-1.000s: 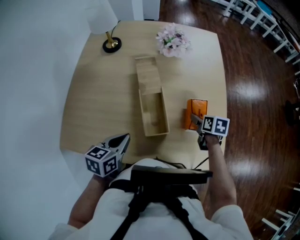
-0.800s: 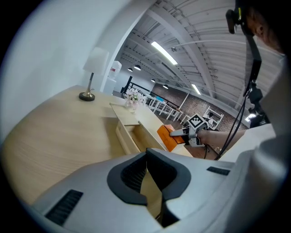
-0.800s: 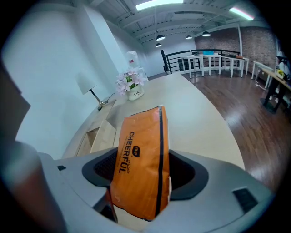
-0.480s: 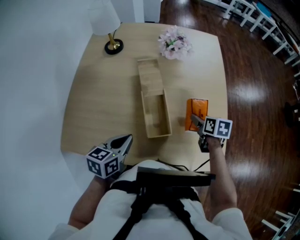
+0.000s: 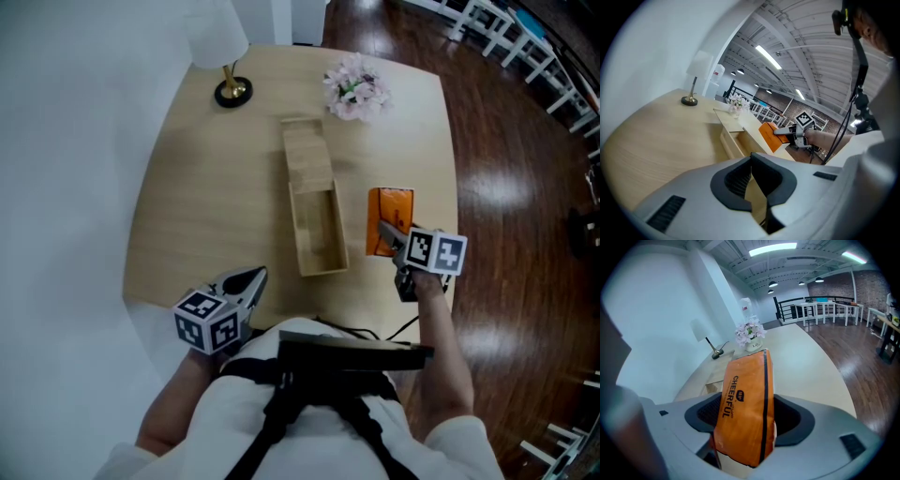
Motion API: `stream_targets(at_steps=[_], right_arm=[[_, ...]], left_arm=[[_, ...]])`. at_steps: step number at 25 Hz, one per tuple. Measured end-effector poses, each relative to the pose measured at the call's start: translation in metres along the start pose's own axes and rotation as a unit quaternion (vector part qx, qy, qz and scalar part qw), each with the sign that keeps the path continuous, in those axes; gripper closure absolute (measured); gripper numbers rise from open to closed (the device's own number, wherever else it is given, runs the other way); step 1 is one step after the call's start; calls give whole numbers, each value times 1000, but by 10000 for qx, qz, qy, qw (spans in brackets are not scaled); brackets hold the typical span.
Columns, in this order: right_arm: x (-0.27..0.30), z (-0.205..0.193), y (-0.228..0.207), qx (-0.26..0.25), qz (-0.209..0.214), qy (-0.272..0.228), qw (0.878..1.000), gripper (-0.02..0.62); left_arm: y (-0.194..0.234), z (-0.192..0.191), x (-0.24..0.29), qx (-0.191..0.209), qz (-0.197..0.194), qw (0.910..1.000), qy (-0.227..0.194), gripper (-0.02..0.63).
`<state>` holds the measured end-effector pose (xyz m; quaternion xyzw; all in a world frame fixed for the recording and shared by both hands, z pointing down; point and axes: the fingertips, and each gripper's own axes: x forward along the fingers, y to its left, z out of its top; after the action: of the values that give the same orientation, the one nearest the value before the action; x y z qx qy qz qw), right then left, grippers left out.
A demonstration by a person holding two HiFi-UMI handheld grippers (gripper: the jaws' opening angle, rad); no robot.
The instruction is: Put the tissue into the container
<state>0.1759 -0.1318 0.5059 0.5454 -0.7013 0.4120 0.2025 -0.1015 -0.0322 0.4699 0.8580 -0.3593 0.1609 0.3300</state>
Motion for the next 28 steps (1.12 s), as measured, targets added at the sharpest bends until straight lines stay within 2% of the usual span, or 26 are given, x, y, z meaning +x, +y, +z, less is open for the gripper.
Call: stream_targets(at_steps=[15,28], right_arm=[[7,11,65,-327,333,0,9989,264],[34,-1,131,-674,674,258,9951,265]], left_arm=[[15,-3,-8,-102,15,9999,52,612],[29,-4,-17,-143,-40,9999,47,612]])
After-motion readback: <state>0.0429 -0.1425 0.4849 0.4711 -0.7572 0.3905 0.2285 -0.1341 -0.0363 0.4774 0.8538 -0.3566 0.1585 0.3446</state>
